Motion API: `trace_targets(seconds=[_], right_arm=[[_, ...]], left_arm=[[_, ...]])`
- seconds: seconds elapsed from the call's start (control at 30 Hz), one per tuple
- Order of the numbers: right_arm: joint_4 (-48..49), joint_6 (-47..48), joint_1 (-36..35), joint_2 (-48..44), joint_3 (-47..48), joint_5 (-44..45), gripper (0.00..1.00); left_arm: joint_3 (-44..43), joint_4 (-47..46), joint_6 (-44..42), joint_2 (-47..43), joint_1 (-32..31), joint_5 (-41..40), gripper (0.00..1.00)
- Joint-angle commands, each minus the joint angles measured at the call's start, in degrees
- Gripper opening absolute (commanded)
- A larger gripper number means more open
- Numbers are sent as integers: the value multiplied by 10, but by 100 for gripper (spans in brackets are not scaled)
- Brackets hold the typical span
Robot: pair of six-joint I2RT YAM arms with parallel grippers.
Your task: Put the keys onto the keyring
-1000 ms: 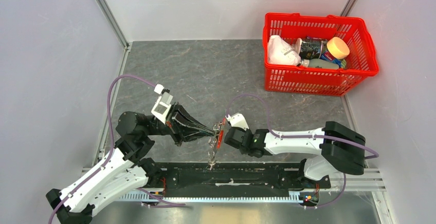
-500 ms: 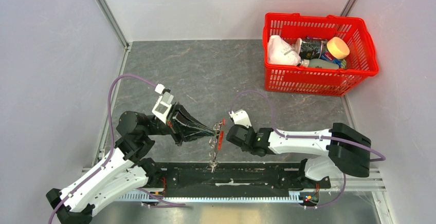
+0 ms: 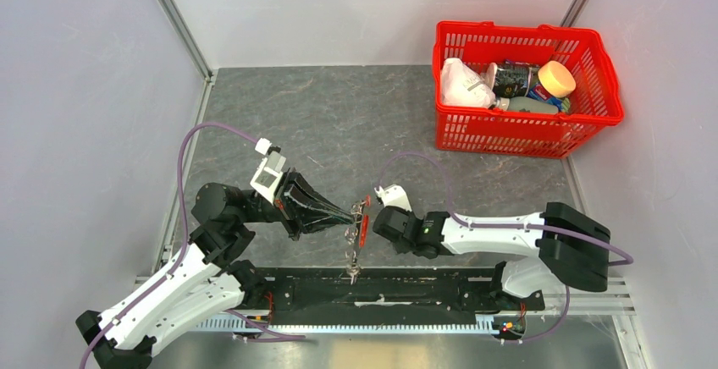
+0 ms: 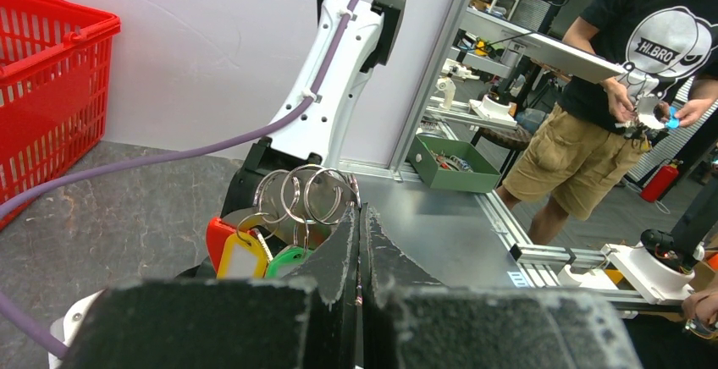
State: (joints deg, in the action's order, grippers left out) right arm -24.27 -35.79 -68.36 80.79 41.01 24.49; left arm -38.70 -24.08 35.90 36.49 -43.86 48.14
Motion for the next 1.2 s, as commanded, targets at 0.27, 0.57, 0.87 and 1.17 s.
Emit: trace_targets(seconds=[0.27,0.57,0.87,1.17], right_arm=[[12,-5,3,27,9,16,41],[11,-9,12,24,4,16,33],[15,-7,18,24,-1,11,22],[10,-7,22,16,-2,18,0]], left_arm=[[-8,-20,-18,-2,-3,-8,2],[-8,-20,-18,-4,-3,-8,2],[-8,-20,-19,-4,-3,-8,2],[-8,-18,-19,-2,-3,-8,2]])
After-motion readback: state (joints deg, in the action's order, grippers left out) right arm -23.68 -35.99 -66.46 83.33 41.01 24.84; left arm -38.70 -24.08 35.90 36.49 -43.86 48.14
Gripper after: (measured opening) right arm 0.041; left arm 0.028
